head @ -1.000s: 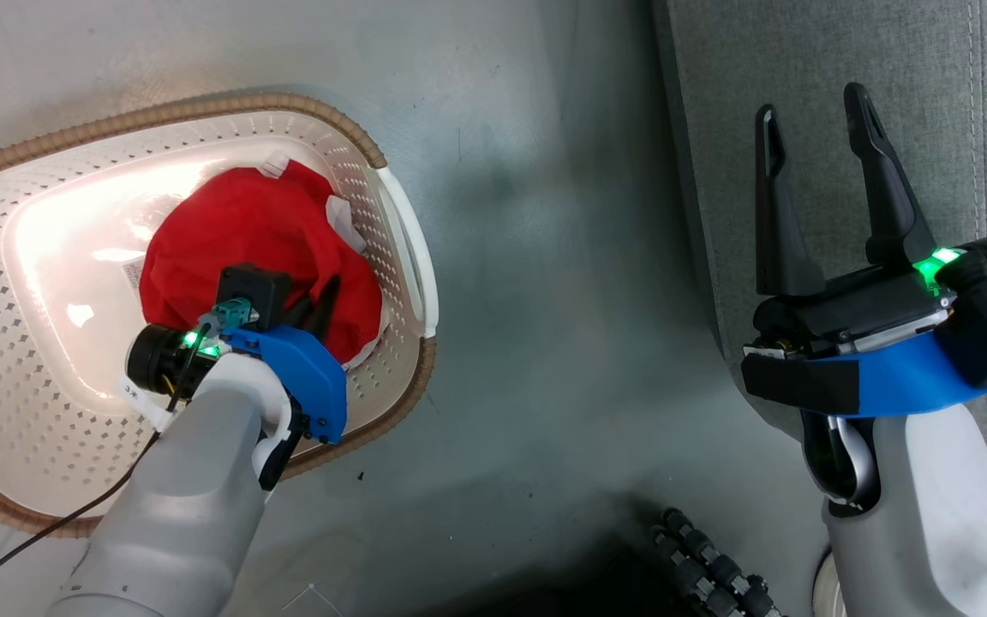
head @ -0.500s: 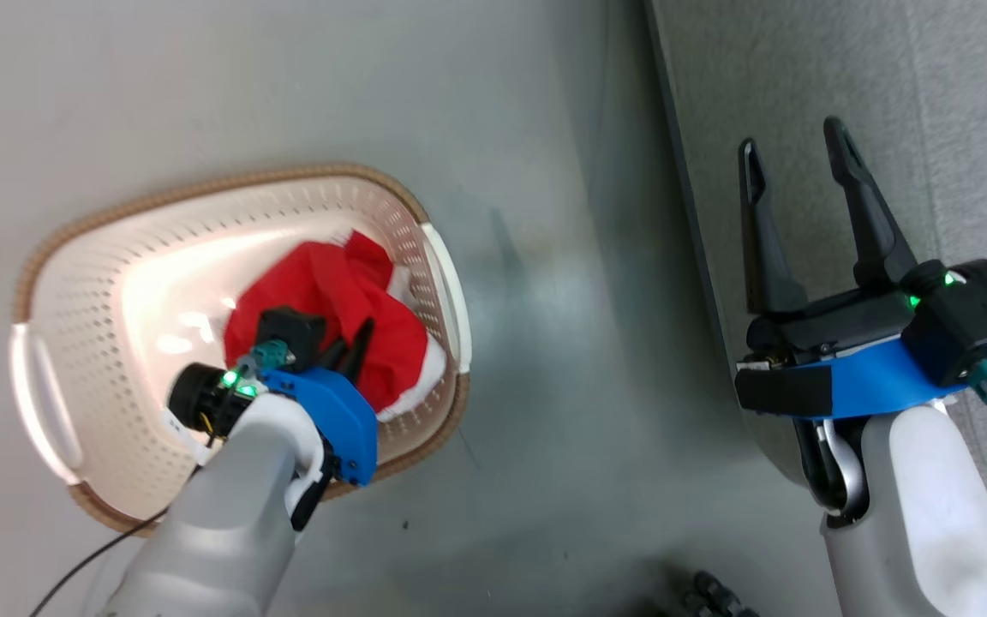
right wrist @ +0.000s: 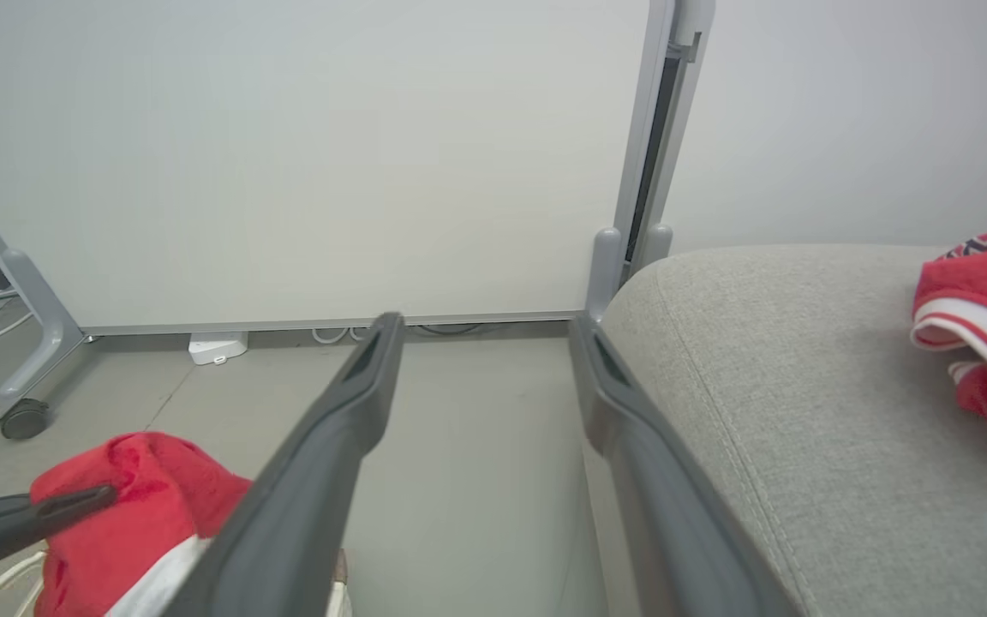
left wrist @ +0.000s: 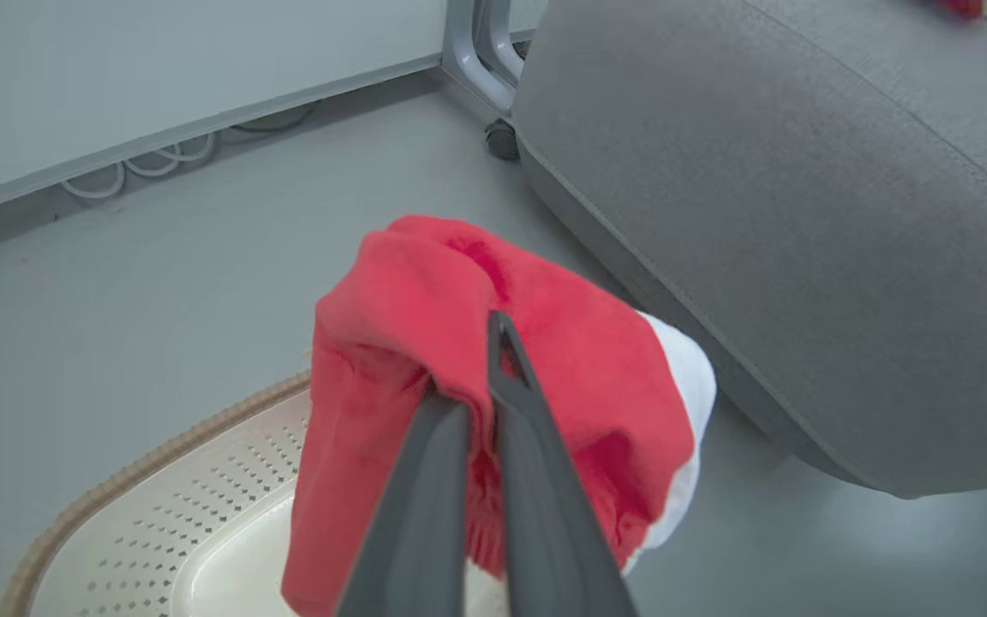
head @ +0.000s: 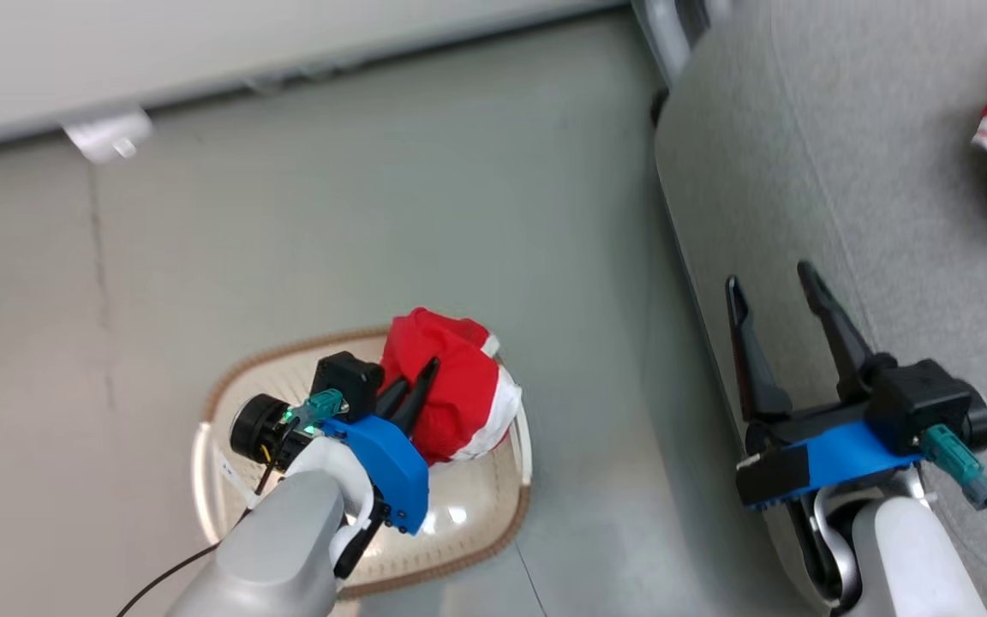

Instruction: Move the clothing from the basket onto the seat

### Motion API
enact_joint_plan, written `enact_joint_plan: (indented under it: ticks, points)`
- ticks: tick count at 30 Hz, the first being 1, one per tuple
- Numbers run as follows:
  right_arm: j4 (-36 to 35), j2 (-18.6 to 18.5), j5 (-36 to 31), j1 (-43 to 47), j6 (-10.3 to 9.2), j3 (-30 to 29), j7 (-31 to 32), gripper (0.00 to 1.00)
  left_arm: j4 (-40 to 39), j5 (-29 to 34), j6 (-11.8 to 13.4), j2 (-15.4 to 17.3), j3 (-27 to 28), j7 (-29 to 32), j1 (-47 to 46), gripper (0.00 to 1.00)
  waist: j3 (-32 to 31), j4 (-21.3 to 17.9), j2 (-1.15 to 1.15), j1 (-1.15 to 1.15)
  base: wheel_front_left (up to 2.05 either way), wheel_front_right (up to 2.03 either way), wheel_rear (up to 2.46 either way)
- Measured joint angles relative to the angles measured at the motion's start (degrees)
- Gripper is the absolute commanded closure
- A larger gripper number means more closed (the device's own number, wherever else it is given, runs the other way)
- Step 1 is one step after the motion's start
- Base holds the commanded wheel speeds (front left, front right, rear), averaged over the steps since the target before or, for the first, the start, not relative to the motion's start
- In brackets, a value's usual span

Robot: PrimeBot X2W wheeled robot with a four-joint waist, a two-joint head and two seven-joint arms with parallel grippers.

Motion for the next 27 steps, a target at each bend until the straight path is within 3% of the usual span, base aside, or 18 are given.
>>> enact_joint_plan:
  ticks: [12,19,27]
  points:
    - [0.2,0.0,-0.1,6.1,0.0,-0.3,3.1,0.0,-7.5,-3.6,0.0,-0.9,-2.9,0.2,-1.0,1.0,-15.6,6.0,0.0,0.0,0.0,0.0,0.0]
    - [1.1,0.0,0.1,7.9,0.0,0.8,3.9,0.0,-10.7,-8.3,0.0,-1.1,-4.6,2.9,-5.4,1.0,-20.1,8.6,0.0,0.01,0.0,0.0,0.0]
    - [2.1,0.0,0.5,7.9,0.0,2.8,4.2,0.0,-12.5,-11.3,0.1,-1.2,-6.6,4.6,-7.2,1.0,-22.2,8.5,0.0,0.02,0.0,0.0,0.0]
